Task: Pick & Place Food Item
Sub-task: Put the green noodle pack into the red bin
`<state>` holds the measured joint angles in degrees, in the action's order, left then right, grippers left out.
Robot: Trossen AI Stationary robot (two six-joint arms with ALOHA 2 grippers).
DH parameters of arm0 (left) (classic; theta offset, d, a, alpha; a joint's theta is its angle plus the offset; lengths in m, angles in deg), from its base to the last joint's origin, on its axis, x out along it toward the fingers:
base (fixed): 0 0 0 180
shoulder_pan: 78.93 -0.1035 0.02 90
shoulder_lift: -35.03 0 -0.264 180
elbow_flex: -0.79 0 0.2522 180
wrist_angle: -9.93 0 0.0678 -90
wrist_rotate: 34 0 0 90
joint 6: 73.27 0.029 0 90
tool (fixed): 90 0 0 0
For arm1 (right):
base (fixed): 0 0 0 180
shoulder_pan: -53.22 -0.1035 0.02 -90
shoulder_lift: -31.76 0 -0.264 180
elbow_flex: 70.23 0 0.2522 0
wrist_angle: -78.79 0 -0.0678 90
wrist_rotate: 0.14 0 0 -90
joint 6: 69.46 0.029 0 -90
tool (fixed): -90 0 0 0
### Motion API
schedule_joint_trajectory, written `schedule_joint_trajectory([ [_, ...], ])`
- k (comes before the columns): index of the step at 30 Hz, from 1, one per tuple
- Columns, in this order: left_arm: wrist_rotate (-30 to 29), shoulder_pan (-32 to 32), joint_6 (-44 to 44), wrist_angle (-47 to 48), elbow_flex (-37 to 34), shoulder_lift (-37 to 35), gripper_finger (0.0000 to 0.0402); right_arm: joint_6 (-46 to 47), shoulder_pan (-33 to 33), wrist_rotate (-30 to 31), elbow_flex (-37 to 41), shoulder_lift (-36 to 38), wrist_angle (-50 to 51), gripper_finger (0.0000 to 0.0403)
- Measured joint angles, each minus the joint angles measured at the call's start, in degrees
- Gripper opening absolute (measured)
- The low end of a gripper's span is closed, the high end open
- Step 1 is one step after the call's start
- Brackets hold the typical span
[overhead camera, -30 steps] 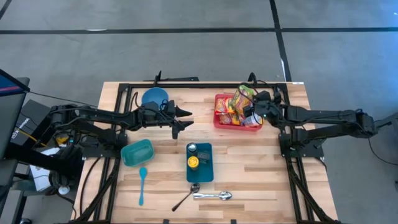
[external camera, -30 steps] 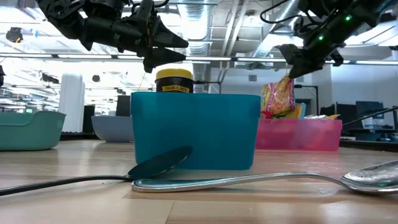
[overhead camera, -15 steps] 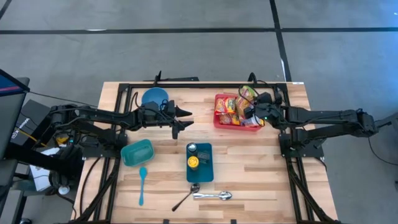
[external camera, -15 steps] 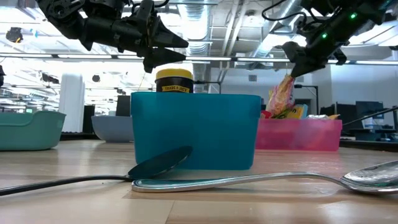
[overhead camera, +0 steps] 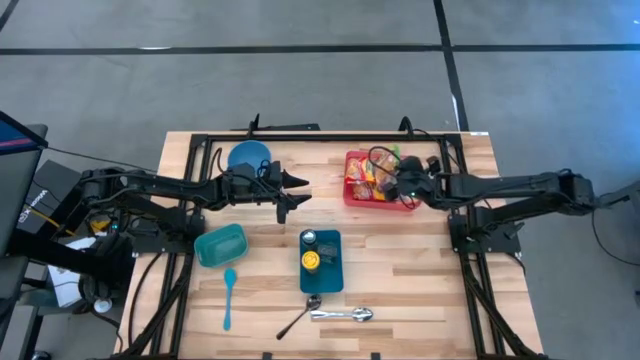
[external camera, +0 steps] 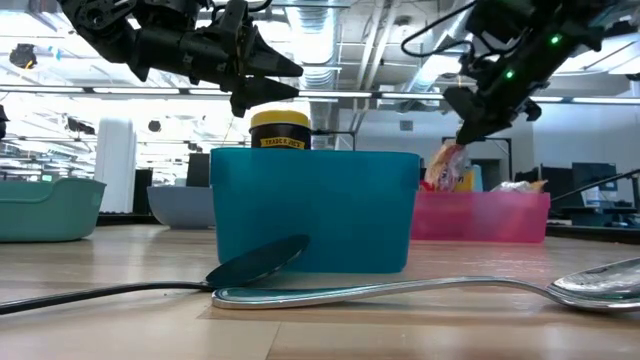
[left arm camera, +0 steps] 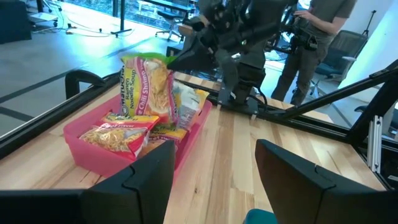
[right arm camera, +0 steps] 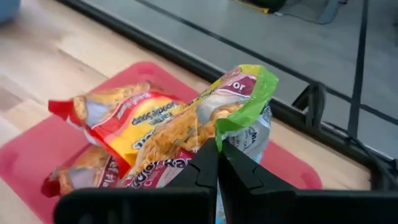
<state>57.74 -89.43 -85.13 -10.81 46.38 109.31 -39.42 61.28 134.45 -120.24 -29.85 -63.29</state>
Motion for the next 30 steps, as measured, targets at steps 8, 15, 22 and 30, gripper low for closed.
schedule_joint_trajectory([
  [8,-0.02,-0.01,0.00,0.04,0.00,0.00,0.0218,-0.04,0.23,-1.30,0.07,-2.48,-0.31,0.0000],
  [15,-0.02,-0.02,-0.01,0.11,0.00,0.00,0.0218,-0.48,0.23,-3.81,0.07,-2.49,-1.05,0.0000],
  [22,-0.01,-0.02,-0.01,0.14,0.00,0.00,0.0218,-0.63,0.69,-4.03,0.09,-4.73,-1.20,0.0000],
  [30,-0.02,0.00,0.00,0.20,0.00,0.00,0.0218,-0.59,0.73,-2.83,0.09,-5.89,-1.32,0.0000],
])
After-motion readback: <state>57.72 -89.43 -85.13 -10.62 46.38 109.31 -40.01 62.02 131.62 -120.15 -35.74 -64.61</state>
